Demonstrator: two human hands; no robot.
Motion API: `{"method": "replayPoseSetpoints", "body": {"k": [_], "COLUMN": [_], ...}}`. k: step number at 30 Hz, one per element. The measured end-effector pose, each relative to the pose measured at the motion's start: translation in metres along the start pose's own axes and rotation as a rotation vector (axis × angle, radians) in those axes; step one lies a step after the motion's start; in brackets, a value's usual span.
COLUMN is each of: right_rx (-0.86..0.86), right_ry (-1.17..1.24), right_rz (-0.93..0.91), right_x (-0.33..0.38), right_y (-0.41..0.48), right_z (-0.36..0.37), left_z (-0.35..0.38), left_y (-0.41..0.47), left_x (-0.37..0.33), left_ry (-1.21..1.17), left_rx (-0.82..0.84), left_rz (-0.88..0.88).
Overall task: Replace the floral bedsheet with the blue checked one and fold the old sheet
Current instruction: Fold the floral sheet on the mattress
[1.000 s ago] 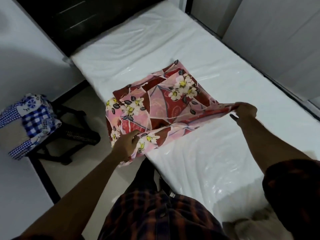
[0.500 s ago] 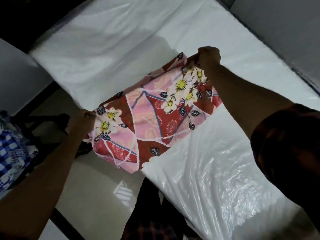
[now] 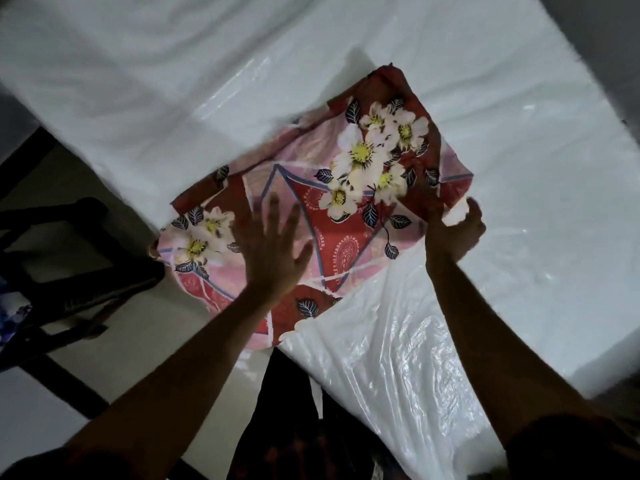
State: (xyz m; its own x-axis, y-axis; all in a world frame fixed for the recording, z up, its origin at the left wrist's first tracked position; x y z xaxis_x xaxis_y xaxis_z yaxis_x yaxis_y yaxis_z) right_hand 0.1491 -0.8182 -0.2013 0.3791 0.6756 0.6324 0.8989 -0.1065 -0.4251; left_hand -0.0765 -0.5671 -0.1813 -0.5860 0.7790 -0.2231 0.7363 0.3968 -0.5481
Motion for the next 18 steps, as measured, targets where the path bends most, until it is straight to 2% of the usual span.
{"method": "replayPoseSetpoints", "body": {"k": [2, 4, 5, 10, 14, 18], "right_rx": [0.129, 0.265, 0.307, 0.349, 0.590, 0.610], "right_ry": [0.227, 0.536, 0.609, 0.658, 0.855, 0.912], "right_rz": [0.193, 0.321, 0.336, 0.154, 0.262, 0.188], "right_x": [-0.029, -0.042, -0.040, -0.032, -0.030, -0.014], "right_y": [-0.004, 0.002, 0.006, 0.045, 0.070, 0.082], "right_z": [0.001, 0.012, 0.016, 0.023, 0.038, 0.023], "left_z": [0.016, 0.032, 0.037, 0.061, 0.064, 0.060], "left_y": [0.008, 0.024, 0.032, 0.056, 0.055, 0.057], "left_x": [-0.027, -0.039, -0.039, -0.039, -0.040, -0.056], "left_ry": [0.031, 0.054, 0.059, 0.087, 0.102, 0.126], "left_rx": [0.010, 0.021, 0.028, 0.017, -0.022, -0.003], "left_rz": [0.089, 0.085, 0.067, 0.043, 0.037, 0.050]}}
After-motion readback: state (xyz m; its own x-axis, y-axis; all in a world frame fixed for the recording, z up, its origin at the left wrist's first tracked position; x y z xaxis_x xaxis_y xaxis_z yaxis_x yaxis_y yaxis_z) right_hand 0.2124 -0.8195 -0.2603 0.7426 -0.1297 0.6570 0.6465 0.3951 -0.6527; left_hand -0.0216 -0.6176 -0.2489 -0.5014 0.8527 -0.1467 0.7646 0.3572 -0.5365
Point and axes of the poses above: each hand's wrist, its own y-axis towards the middle knuckle, its own z-axis out of the palm, x = y × z, the point moved 4 cm from there along y, towards the middle knuckle, and after that the axes turned 14 degrees about x, right-handed, at the moved point
